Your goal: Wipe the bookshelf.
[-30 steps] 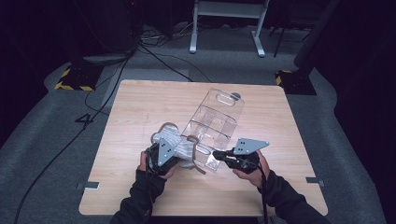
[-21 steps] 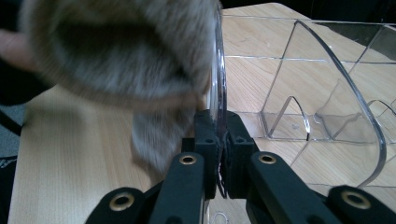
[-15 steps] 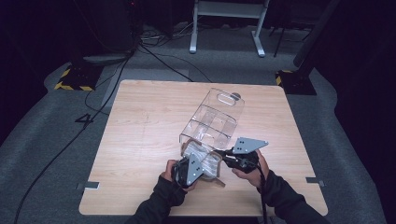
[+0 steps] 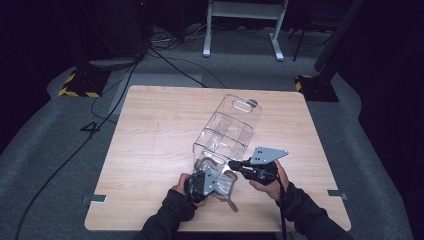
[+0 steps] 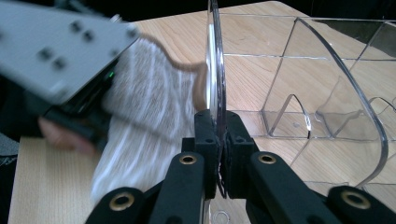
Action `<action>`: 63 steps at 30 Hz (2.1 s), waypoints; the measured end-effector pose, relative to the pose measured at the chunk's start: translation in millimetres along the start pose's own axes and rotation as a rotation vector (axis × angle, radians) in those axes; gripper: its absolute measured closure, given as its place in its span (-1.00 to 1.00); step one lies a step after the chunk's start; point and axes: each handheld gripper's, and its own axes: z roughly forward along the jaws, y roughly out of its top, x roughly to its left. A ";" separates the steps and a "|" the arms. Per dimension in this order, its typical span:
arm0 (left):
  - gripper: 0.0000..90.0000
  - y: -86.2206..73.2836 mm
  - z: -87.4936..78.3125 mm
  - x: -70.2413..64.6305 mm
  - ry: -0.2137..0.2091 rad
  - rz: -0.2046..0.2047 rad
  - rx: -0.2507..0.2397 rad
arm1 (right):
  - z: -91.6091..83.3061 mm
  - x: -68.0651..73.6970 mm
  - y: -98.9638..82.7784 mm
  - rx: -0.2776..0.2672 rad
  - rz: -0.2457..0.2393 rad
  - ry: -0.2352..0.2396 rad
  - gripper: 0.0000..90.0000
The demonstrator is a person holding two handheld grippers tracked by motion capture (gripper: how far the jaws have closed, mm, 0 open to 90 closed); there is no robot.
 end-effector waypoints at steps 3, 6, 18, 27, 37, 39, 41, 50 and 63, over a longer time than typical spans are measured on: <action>0.67 -6.7 -7.0 18.4 0.036 -0.054 0.022 | -0.8 -0.5 -0.3 0.001 0.001 0.003 0.94; 0.67 -10.1 -12.9 30.7 0.059 -0.096 0.018 | -0.8 -0.6 -0.3 0.002 0.002 0.005 0.93; 0.67 11.9 -53.2 51.4 0.183 -0.171 -0.159 | 0.1 -0.3 -0.6 0.003 0.005 0.000 0.93; 0.67 35.4 -47.5 14.4 0.129 -0.088 -0.201 | 2.5 1.6 0.1 0.008 0.005 -0.009 0.93; 0.67 30.4 -21.2 -12.3 0.015 -0.031 -0.149 | 3.1 1.6 -0.8 0.012 0.008 -0.015 0.93; 0.67 27.2 -17.0 -13.8 0.001 -0.023 -0.118 | 3.2 1.9 -0.6 0.014 0.005 -0.016 0.93; 0.67 19.7 -7.1 -18.0 -0.009 -0.012 -0.077 | 3.2 1.8 -0.6 0.015 0.004 -0.016 0.93; 0.67 3.2 4.2 -3.5 -0.020 -0.004 -0.011 | 2.8 0.9 -1.5 0.019 0.002 -0.007 0.93; 0.65 -15.4 -11.0 42.1 0.082 -0.133 0.025 | 2.3 0.5 -3.2 0.028 -0.001 -0.003 0.92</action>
